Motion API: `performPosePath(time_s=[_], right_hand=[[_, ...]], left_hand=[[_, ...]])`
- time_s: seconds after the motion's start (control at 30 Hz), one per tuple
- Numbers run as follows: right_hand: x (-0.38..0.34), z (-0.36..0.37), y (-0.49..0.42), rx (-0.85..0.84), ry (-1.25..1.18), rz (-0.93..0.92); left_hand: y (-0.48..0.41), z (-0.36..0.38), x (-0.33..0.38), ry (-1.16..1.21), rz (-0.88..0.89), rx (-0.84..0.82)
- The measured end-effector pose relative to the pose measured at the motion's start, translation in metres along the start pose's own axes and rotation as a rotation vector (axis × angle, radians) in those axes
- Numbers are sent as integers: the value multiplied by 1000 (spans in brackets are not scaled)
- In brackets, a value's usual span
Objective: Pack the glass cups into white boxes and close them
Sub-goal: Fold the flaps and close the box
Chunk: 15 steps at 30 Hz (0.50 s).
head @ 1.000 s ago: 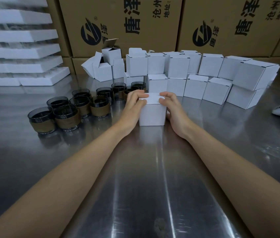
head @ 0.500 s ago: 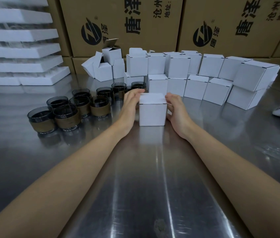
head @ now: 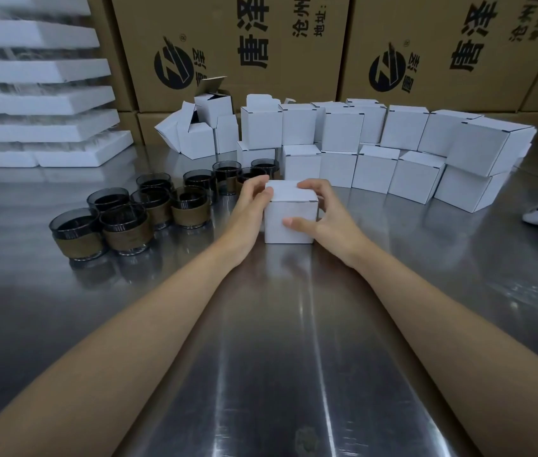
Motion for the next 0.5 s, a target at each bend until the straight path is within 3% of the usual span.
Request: performPosePath(time_s=[0.13, 0.27, 0.37, 0.5], right_hand=[[-2, -12, -4, 163, -68, -111], [-6, -22, -14, 279, 53, -241], [-5, -23, -29, 368, 158, -303], [3, -29, -56, 529, 73, -301]], left_hand=[[2, 4, 7, -44, 110, -30], [-4, 16, 15, -301, 294, -60], [-21, 22, 20, -394, 388, 51], [-50, 25, 19, -386, 449, 227]])
Point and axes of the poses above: each hand's wrist, its own y-axis away from the middle knuckle, its own z-axis out of the palm, x = y × z, the point moved 6 cm from there along -y, towards the middle knuckle, and after that the axes turned 4 degrees about -x, right-handed, at the moved point
